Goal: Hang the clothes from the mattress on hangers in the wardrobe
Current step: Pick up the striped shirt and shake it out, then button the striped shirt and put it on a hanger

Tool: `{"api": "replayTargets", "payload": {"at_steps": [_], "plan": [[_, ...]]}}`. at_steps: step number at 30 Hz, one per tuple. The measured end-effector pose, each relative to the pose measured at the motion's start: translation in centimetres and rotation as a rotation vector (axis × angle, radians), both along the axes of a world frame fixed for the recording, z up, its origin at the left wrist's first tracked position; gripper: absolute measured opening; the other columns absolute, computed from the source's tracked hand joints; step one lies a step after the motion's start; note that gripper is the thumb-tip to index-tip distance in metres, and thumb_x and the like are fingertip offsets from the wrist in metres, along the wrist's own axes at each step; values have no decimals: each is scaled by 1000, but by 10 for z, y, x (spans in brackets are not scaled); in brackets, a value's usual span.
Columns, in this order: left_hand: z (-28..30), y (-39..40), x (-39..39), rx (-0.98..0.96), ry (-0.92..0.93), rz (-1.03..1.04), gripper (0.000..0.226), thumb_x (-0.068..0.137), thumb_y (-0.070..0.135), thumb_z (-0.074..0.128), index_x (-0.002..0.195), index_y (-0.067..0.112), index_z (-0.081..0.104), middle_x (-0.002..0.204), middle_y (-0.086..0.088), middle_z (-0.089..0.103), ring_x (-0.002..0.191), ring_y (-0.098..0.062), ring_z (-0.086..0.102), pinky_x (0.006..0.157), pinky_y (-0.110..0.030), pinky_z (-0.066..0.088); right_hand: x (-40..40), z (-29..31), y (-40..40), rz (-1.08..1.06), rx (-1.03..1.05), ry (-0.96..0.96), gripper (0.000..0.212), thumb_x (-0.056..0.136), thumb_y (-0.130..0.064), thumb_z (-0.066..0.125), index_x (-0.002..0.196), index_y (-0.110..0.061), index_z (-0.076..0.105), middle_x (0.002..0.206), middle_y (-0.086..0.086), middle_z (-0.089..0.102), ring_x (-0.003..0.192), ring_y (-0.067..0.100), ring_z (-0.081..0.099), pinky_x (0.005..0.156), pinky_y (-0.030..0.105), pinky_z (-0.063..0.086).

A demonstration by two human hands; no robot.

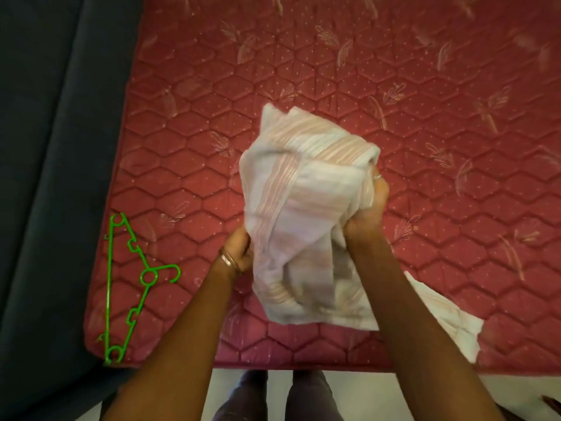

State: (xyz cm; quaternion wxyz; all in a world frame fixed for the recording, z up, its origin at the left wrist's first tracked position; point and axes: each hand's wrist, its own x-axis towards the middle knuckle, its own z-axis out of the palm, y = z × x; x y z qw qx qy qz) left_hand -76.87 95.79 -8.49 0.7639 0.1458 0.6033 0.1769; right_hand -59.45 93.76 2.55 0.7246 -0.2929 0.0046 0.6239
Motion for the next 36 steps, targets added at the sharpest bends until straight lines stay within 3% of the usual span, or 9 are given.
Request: {"api": "replayTargets", "payload": {"at_steps": [5, 7, 10, 13, 17, 21, 26, 29, 36], "plan": [[55, 35, -65, 400, 488, 180, 18, 70, 24, 61, 59, 14, 52, 56, 3, 48, 60, -19, 46, 56, -31, 40, 39, -19, 16, -50, -957, -1197, 19, 89, -20, 57, 107, -14, 59, 94, 0, 62, 92, 21, 57, 66, 22, 44], [62, 47, -79, 516, 576, 292, 23, 69, 15, 62, 52, 13, 46, 57, 2, 38, 52, -16, 36, 49, -29, 29, 35, -32, 2, -73, -997, -1556, 27, 85, -11, 55, 112, -15, 57, 99, 3, 63, 98, 26, 59, 78, 27, 45], [85, 44, -83, 471, 470, 297, 26, 78, 6, 60, 58, 14, 45, 65, -1, 43, 51, -12, 43, 54, -29, 41, -37, -46, -13, 404, -386, -1474, 29, 81, 2, 64, 105, -12, 58, 85, 3, 61, 82, 30, 61, 80, 40, 51], [99, 38, -83, 265, 343, 375, 19, 83, 4, 57, 68, 12, 49, 76, -6, 55, 68, -18, 57, 67, -35, 53, -126, -65, -35, 923, -252, -1550, 77, 65, -46, 82, 124, -17, 42, 107, 4, 55, 99, 26, 54, 88, 44, 47], [125, 36, -94, 148, -24, 631, 10, 86, 0, 56, 78, 3, 53, 70, -8, 56, 53, -17, 59, 37, -28, 50, -182, -74, -44, 599, -603, -1823, 72, 76, -57, 66, 131, -19, 39, 126, 7, 47, 114, 32, 44, 90, 50, 36], [143, 47, -113, 313, -156, 683, 12, 88, 9, 62, 76, 8, 58, 79, -6, 60, 76, -18, 59, 63, -38, 56, -175, -45, -23, 69, -236, -1853, 29, 83, -12, 49, 108, -8, 63, 96, 6, 65, 88, 27, 60, 76, 36, 43], [136, 53, -144, 1247, 590, 199, 61, 64, 39, 75, 116, 10, 61, 121, -13, 54, 110, -22, 53, 101, -32, 39, -131, 50, -1, 263, 210, -1728, 22, 92, -13, 46, 77, -26, 56, 64, -14, 45, 58, -2, 42, 59, 23, 29], [127, 44, -152, 1468, 845, -120, 114, 50, 66, 71, 144, 13, 33, 146, -12, 34, 136, -27, 32, 110, -36, 20, -121, 104, 1, 319, 345, -1480, 18, 98, -9, 44, 100, -21, 57, 79, -2, 57, 68, 4, 51, 61, 23, 40], [137, 20, -116, 1299, 400, -460, 96, 54, 47, 83, 135, 15, 43, 124, -5, 57, 109, -15, 57, 90, -32, 47, -113, 157, -4, 482, 538, -1356, 58, 76, -14, 78, 123, -10, 45, 109, 4, 54, 85, 16, 55, 72, 33, 51]]}}
